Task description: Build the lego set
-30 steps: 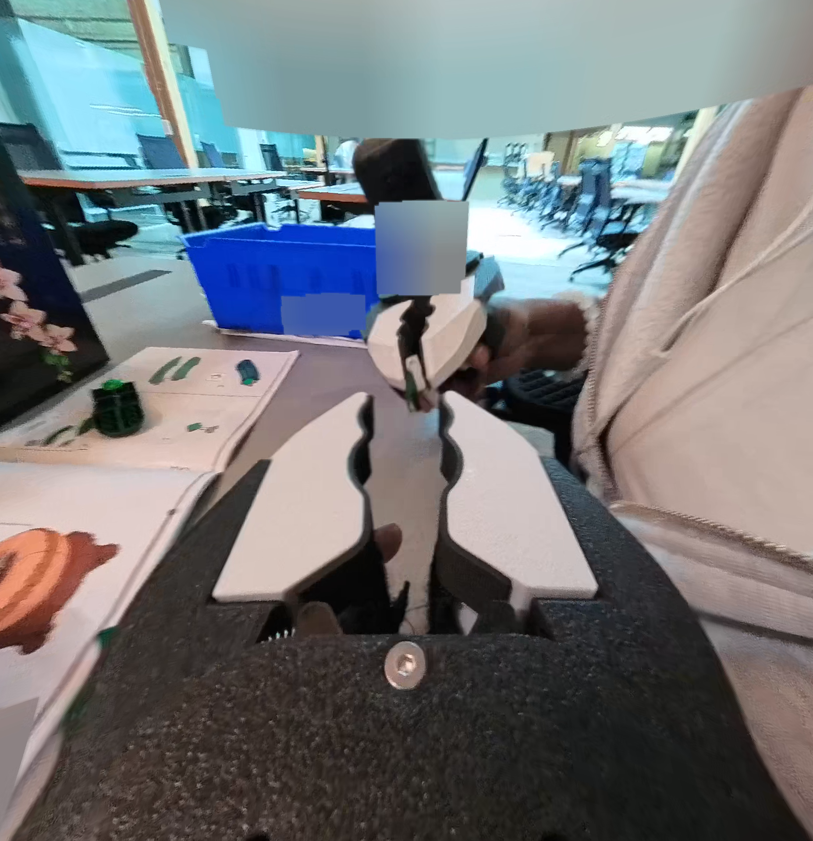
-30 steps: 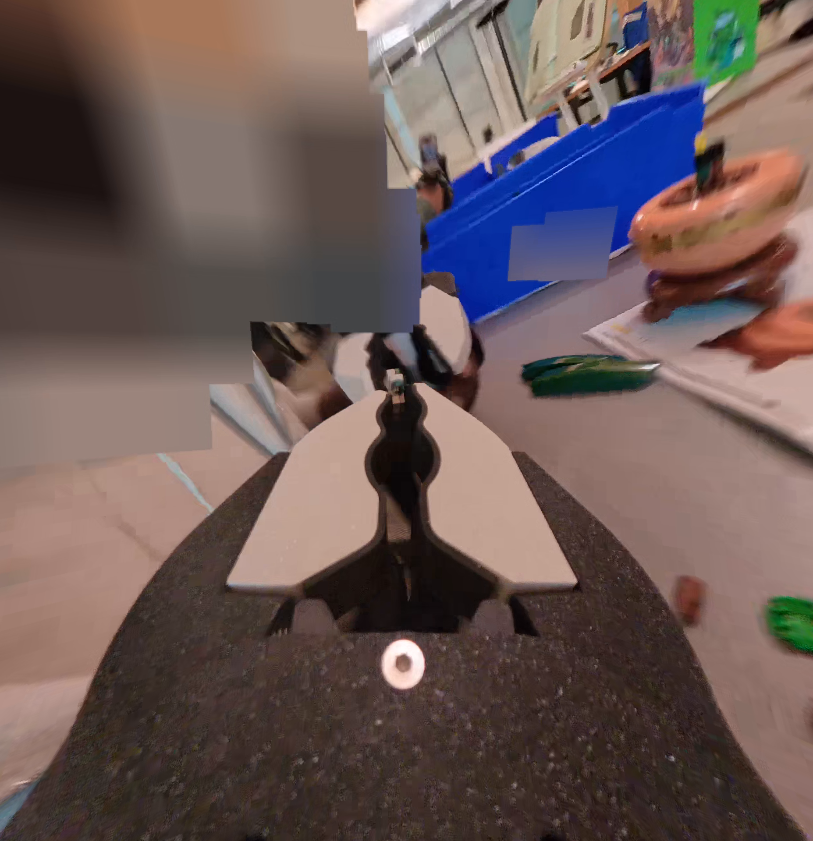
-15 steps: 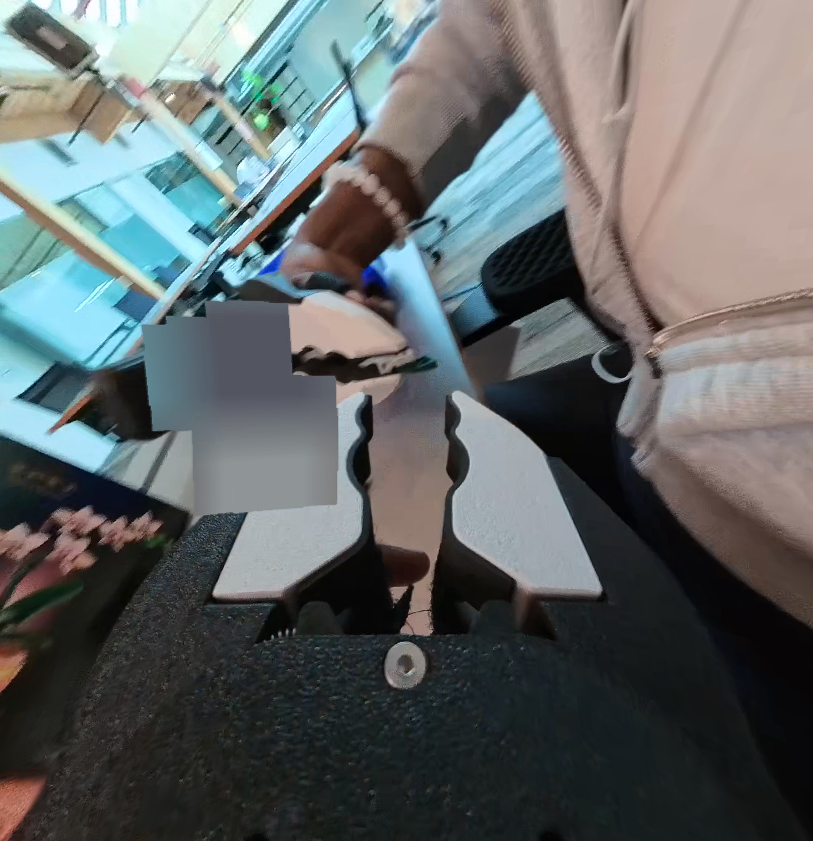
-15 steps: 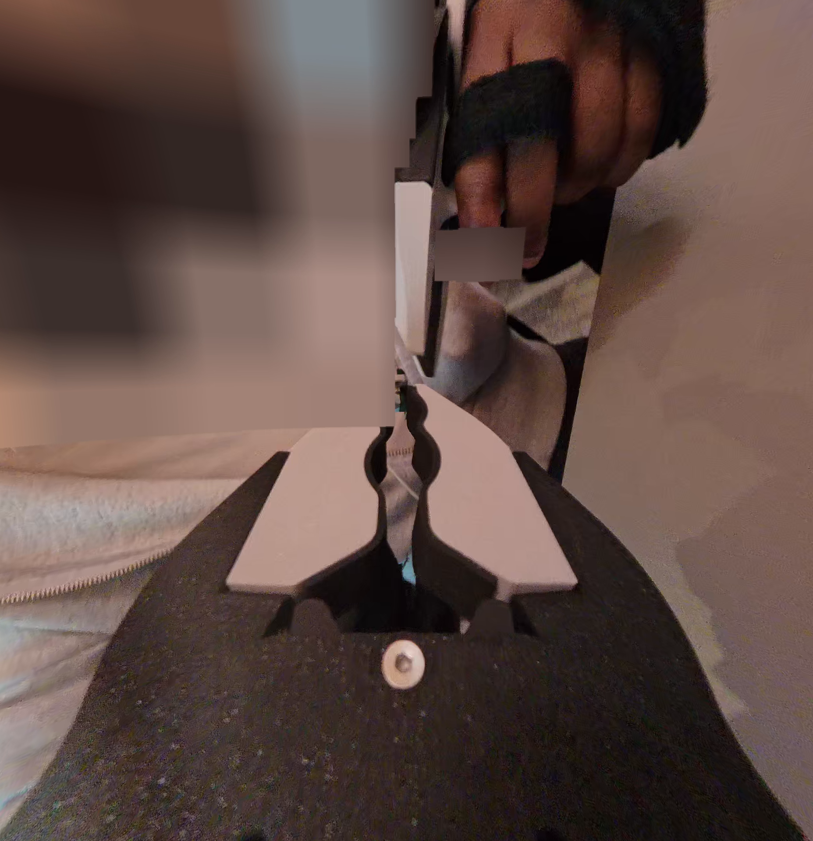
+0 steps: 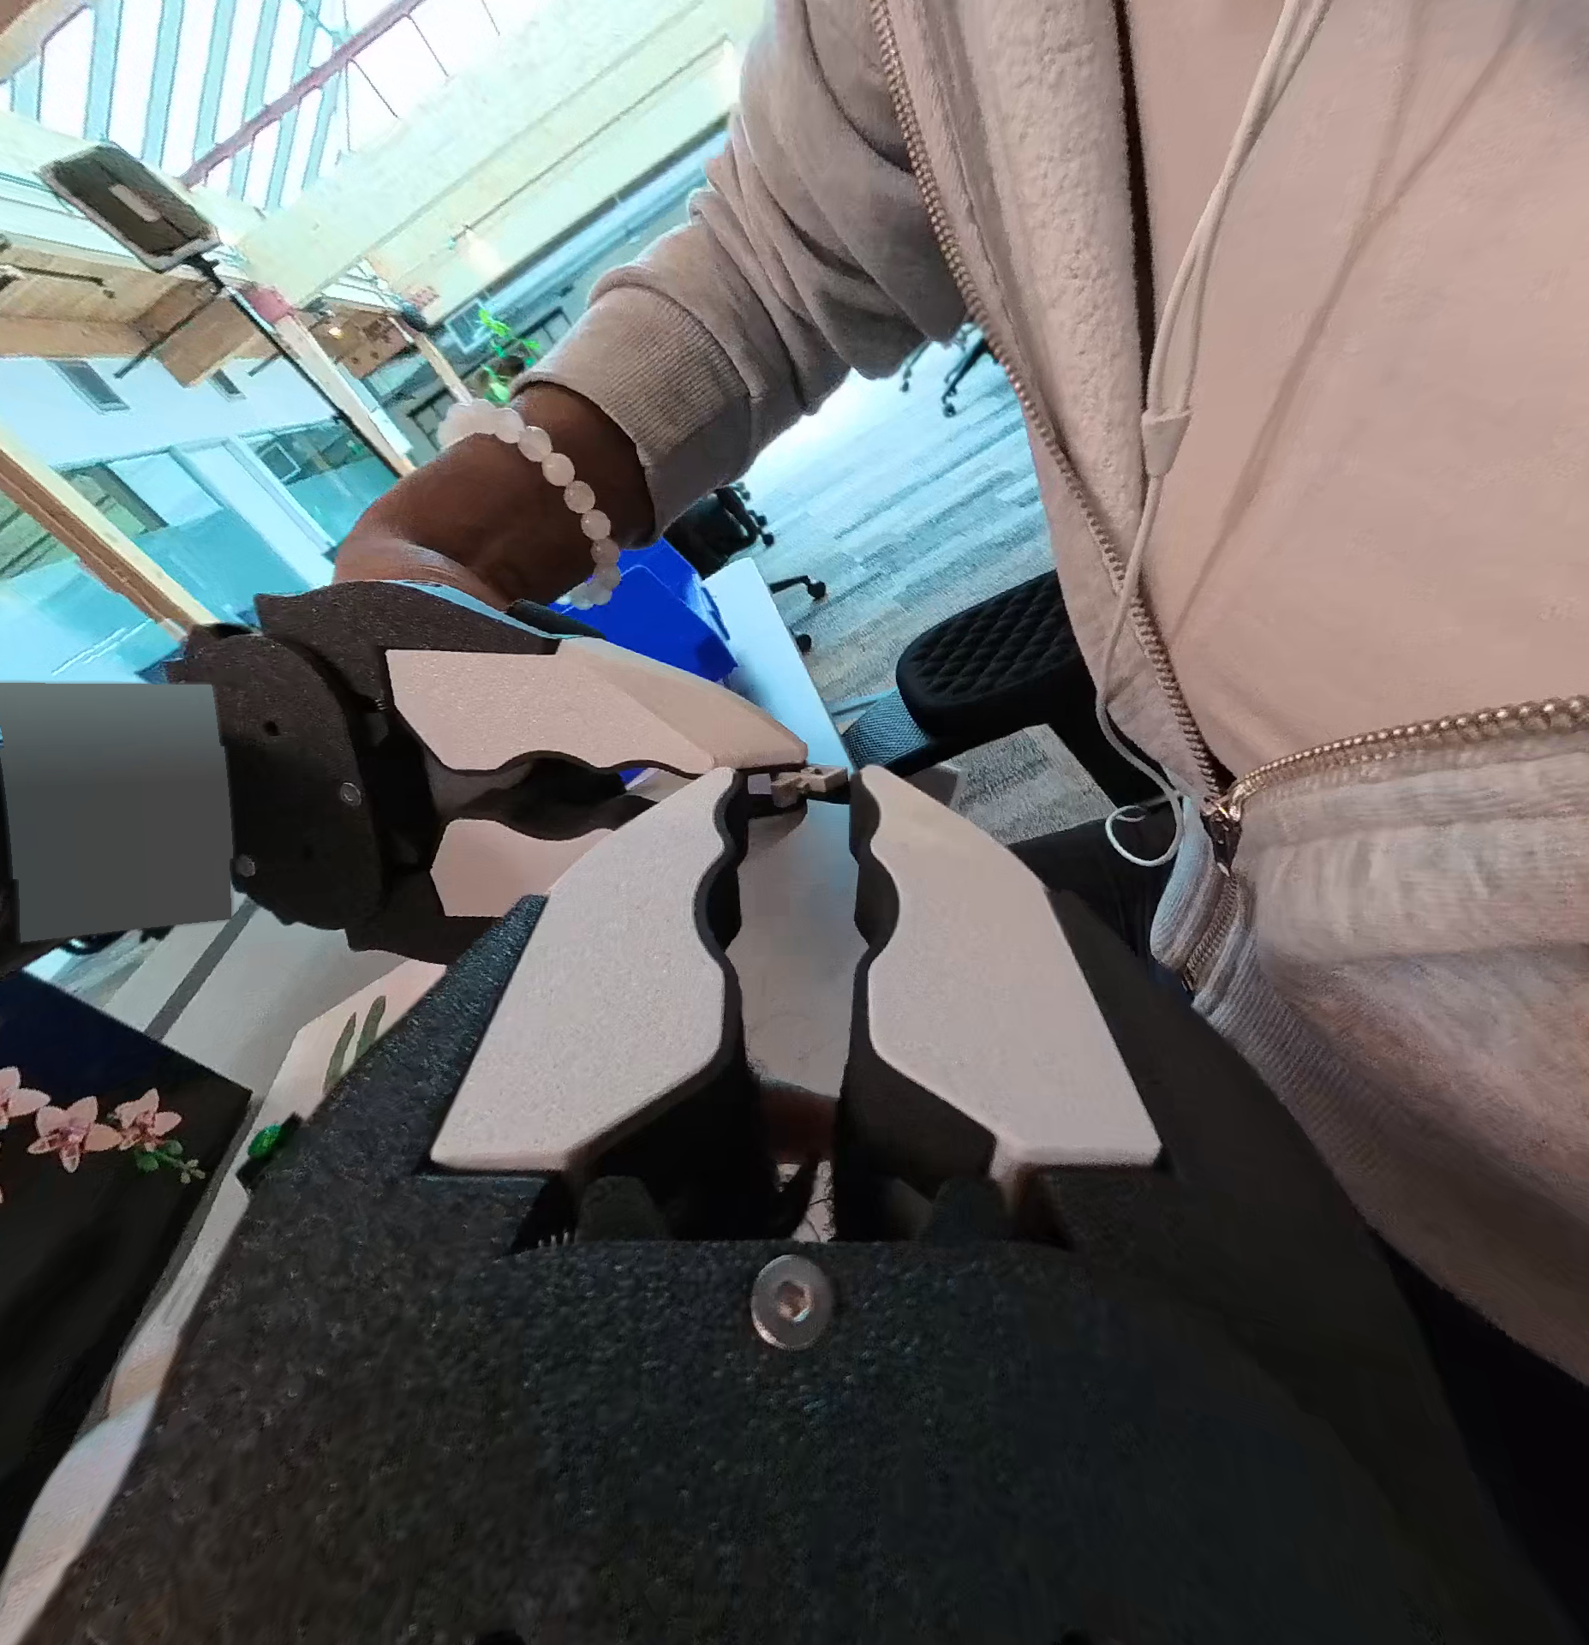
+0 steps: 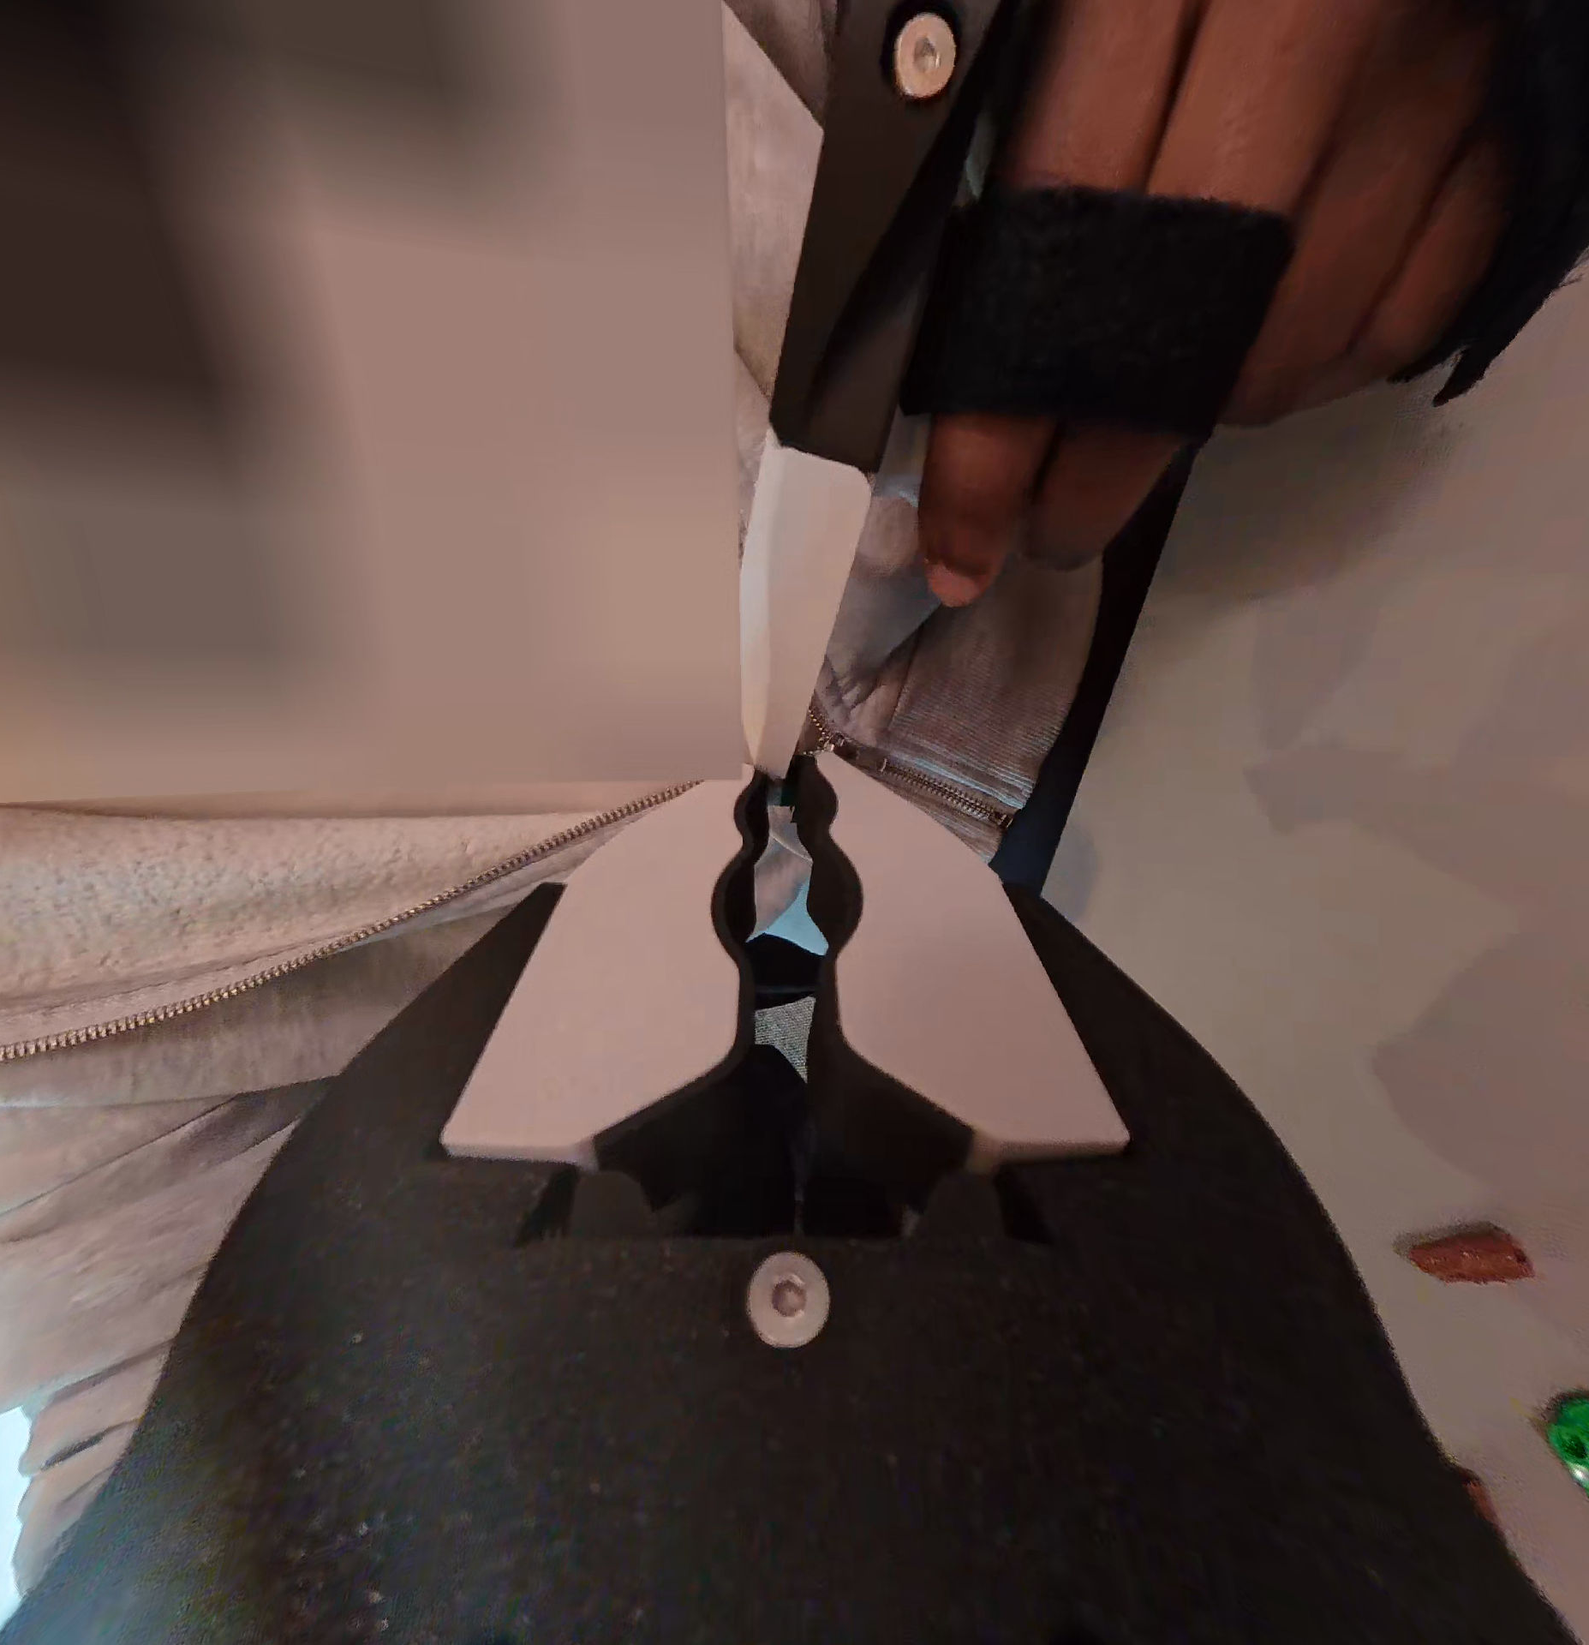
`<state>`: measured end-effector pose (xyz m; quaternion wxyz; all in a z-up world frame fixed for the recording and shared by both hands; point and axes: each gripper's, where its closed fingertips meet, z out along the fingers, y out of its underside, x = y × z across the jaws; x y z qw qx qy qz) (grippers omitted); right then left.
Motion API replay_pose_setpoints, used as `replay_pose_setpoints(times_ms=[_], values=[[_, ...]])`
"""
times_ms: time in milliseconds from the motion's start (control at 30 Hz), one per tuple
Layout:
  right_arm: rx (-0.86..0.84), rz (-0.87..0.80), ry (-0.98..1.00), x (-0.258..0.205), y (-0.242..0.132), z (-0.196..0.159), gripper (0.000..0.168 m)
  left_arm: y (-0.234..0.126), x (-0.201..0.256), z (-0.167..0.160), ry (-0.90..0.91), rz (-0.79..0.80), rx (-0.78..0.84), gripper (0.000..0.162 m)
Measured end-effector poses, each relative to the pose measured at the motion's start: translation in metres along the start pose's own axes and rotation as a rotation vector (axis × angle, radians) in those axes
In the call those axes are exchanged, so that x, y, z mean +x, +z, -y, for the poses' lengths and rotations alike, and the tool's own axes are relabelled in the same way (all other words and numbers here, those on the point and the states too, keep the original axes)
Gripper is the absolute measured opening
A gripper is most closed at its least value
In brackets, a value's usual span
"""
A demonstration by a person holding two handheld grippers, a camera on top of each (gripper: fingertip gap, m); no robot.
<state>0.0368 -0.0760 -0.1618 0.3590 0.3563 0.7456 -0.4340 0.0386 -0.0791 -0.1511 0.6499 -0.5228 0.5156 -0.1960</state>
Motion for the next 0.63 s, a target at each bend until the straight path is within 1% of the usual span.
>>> replay_pose_setpoints(times_ms=[33, 67, 200, 333, 400, 467, 533, 567, 633], values=[[0.006, 0.011, 0.002, 0.0, -0.002, 0.002, 0.006, 0.0, -0.001, 0.0, -0.012, 0.006, 0.01, 0.019], [0.016, 0.018, 0.001, 0.0, -0.004, 0.004, 0.006, 0.001, -0.001, -0.001, -0.025, 0.005, 0.02, 0.015], [0.075, 0.025, -0.008, 0.004, -0.015, 0.016, 0.007, -0.006, -0.014, -0.003, -0.071, 0.088, 0.059, 0.014], [0.24, 0.038, -0.032, 0.006, -0.033, 0.038, 0.022, -0.016, -0.028, -0.005, -0.12, 0.164, 0.109, 0.013], [0.336, -0.003, -0.065, 0.006, -0.046, 0.047, 0.027, -0.024, -0.04, -0.005, -0.126, 0.246, 0.137, 0.013], [0.486, -0.119, -0.101, 0.011, -0.066, 0.058, 0.03, -0.036, -0.057, -0.003, -0.126, 0.369, 0.171, 0.013], [0.703, -0.271, -0.13, 0.017, -0.088, 0.067, 0.033, -0.05, -0.074, 0.0, -0.106, 0.507, 0.207, 0.013], [0.819, -0.32, -0.126, 0.019, -0.096, 0.069, 0.035, -0.056, -0.08, 0.0, -0.093, 0.563, 0.215, 0.013], [1.02, -0.307, -0.103, 0.018, -0.1, 0.068, 0.038, -0.064, -0.087, 0.0, -0.084, 0.64, 0.224, 0.013]])
